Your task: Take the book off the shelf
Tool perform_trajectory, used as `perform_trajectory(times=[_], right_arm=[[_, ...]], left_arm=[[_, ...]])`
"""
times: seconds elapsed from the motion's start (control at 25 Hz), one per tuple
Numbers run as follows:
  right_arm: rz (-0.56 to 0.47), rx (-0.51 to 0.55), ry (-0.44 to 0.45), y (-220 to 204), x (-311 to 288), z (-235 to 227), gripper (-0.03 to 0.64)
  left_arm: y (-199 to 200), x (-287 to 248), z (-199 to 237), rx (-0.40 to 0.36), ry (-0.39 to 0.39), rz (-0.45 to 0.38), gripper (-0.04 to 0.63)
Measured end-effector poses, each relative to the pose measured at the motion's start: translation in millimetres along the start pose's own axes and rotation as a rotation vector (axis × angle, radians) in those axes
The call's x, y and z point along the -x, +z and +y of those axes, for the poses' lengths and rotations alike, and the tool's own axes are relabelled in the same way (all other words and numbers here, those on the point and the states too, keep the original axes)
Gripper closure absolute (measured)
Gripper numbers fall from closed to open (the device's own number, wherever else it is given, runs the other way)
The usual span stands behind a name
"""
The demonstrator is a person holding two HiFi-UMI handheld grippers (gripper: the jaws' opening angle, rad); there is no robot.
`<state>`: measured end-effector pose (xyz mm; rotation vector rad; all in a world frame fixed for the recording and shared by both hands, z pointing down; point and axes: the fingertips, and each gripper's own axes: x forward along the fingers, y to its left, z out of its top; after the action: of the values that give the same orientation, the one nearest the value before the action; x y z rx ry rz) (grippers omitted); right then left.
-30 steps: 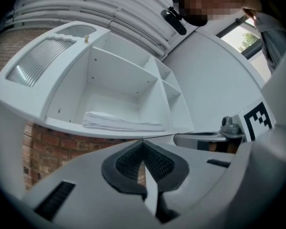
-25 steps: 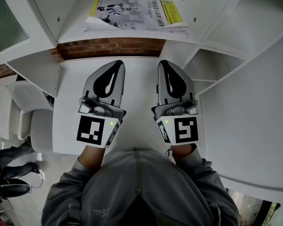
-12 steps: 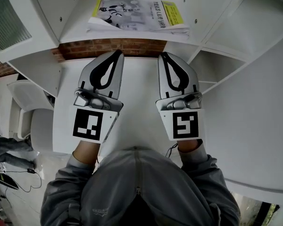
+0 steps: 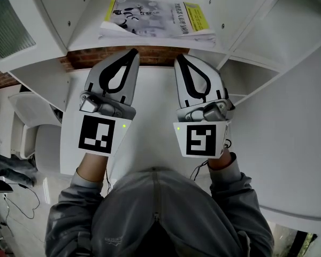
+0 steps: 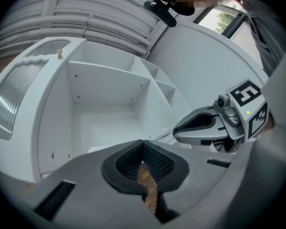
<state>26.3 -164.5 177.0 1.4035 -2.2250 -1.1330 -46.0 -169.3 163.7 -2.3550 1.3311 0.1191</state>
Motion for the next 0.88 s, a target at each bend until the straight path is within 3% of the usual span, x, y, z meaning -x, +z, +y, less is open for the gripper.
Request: perform_trajectory(times=[0.36,0.4,0.48,0.68,0.88], right_arm=[[0.033,0.17,0.028,-1.0,-10.4,-10.0,0.584],[0.043,0.191,0.043,-2.4,-12.4,-9.8,0.576],[0.076,0.241,0.079,-7.5,-16.9,-8.9,0.481],[0.142,0.368,0.124,-15.1,-25.5,-12.6,0.471],[0.203,0.493,0.209,-22.7,-37.8,-7.7,0.417]], left_arm=[[1.3,-9.1,6.8,-0.049,-0.016,0.019,0.589],[1.0,-9.6,7.0,-0.051,-0.017,0.021,0.589],[0.0,-10.2,7.1,-0.05,-0.017,0.024,0.589],[-3.4,-10.7,6.4,-0.044,-0.021,0.033,0.589],[-4.7,-11.0,7.4,-0.038,-0.019,0.029,0.589]])
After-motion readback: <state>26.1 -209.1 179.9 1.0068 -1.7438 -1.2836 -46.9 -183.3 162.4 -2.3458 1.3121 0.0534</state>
